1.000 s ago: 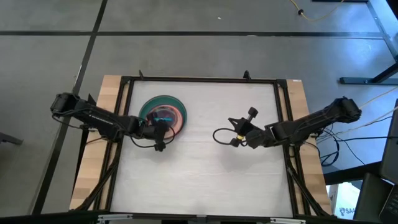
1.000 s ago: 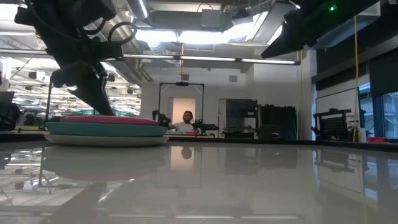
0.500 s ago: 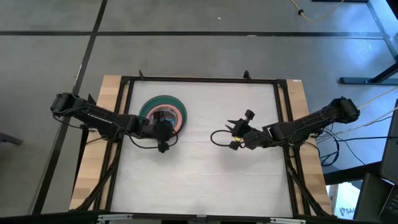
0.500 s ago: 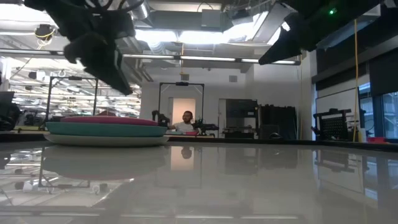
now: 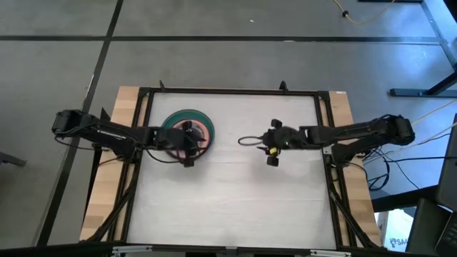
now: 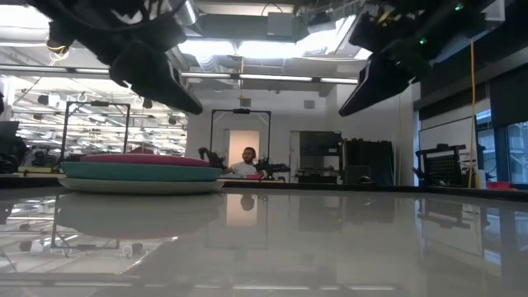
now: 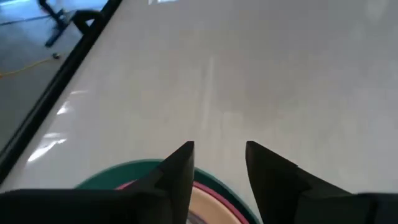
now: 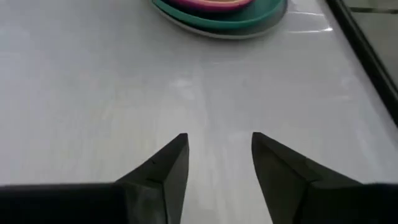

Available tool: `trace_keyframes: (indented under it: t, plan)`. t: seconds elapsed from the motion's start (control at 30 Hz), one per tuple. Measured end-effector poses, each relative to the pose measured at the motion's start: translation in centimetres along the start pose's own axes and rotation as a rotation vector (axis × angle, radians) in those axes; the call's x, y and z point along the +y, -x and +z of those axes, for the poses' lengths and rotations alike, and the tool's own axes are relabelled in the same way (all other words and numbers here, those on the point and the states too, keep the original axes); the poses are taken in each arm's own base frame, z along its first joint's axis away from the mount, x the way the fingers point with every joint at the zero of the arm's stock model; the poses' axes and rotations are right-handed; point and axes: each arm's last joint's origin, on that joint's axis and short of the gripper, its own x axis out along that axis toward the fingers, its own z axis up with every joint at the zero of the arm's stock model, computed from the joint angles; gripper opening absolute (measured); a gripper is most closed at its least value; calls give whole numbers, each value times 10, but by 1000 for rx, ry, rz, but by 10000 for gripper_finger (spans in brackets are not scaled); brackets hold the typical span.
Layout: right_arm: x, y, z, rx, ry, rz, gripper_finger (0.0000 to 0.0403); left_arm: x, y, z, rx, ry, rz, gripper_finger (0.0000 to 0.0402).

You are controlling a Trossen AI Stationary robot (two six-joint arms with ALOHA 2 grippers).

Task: Stack plastic plates
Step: Return to Home Position

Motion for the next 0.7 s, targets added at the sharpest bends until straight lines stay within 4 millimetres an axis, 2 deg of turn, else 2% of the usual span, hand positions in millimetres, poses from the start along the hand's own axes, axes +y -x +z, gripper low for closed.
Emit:
trace_keyframes:
  t: [0.3,0.53,0.7]
  plan:
    - [-33,-8,-2,-112,-50,164,131,18,32,-43,-252,97,-62,74]
    - [-46,-6,-35,-240,-111,155,105,25,55,-76,-442,161,2,40]
    - [-50,8,-61,-333,-155,130,91,27,65,-84,-531,195,21,27]
